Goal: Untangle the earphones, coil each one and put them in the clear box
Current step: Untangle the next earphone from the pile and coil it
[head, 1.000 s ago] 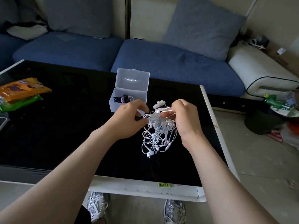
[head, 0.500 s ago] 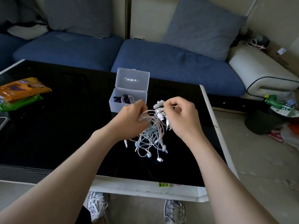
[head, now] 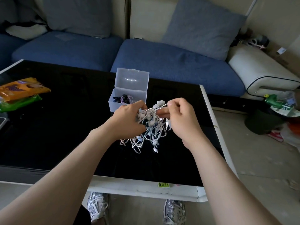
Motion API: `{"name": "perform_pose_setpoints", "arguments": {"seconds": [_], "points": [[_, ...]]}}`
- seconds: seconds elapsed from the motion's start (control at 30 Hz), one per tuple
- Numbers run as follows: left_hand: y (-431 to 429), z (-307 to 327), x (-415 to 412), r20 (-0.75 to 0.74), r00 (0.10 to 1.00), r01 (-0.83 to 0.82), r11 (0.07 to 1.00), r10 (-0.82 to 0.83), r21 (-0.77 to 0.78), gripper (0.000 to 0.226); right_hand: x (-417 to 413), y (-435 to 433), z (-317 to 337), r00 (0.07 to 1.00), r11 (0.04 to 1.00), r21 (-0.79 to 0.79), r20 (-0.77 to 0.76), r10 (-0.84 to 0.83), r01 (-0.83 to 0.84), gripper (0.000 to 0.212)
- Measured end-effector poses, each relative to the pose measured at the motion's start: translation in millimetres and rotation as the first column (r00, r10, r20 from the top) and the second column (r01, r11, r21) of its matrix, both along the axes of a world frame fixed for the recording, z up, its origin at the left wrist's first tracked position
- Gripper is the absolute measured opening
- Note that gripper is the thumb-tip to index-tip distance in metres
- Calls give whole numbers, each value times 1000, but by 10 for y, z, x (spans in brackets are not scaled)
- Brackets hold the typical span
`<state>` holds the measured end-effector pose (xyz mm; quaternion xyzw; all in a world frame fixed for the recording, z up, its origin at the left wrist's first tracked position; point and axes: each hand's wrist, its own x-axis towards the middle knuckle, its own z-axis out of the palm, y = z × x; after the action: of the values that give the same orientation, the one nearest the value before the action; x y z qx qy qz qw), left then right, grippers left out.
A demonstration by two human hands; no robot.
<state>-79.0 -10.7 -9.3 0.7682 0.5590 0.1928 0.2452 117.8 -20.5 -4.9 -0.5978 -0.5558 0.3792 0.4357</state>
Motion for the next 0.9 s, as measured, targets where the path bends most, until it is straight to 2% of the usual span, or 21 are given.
{"name": "perform_pose_setpoints", "arguments": {"seconds": [0.07,0.13,0.37,0.47,0.53,0.63,0.7,0.77,0.8,0.83,0.9], "points": [[12,-32,8,-71,997,-16,1000,16,-1,21,-16,-30,66,983,997,-57,-176,-51,42,18],[25,-57,19,-127,991,-52,999,53,6,16,-16,-56,110,959,992,-92,-260,-109,88,19],[62,-102,86,-172,973,-170,983,156,-65,13,-121,-54,51,910,964,-34,-323,-261,265,18],[60,-102,98,-154,976,-159,987,154,-16,12,-118,-41,66,900,971,-57,-366,-236,231,19],[48,-83,76,-47,994,-101,995,101,4,5,-100,-40,70,931,985,-31,-323,-173,172,18],[35,-57,28,141,986,-80,994,90,-75,4,-71,-43,15,965,995,7,-245,-93,98,11],[56,-74,0,195,975,-83,986,111,-147,8,-36,-35,-54,995,994,75,-64,-76,81,5],[83,-98,-18,217,969,-75,980,116,-185,12,-2,-26,-93,988,988,146,139,-75,54,14],[87,-105,-19,221,968,-78,977,122,-200,15,4,-30,-93,981,987,153,182,-73,46,18],[95,-109,-19,225,965,-86,974,134,-211,19,5,-33,-83,979,989,143,191,-70,43,19],[109,-121,-14,239,958,-107,968,162,-228,25,-2,-52,-33,992,993,100,106,-67,56,12]]}}
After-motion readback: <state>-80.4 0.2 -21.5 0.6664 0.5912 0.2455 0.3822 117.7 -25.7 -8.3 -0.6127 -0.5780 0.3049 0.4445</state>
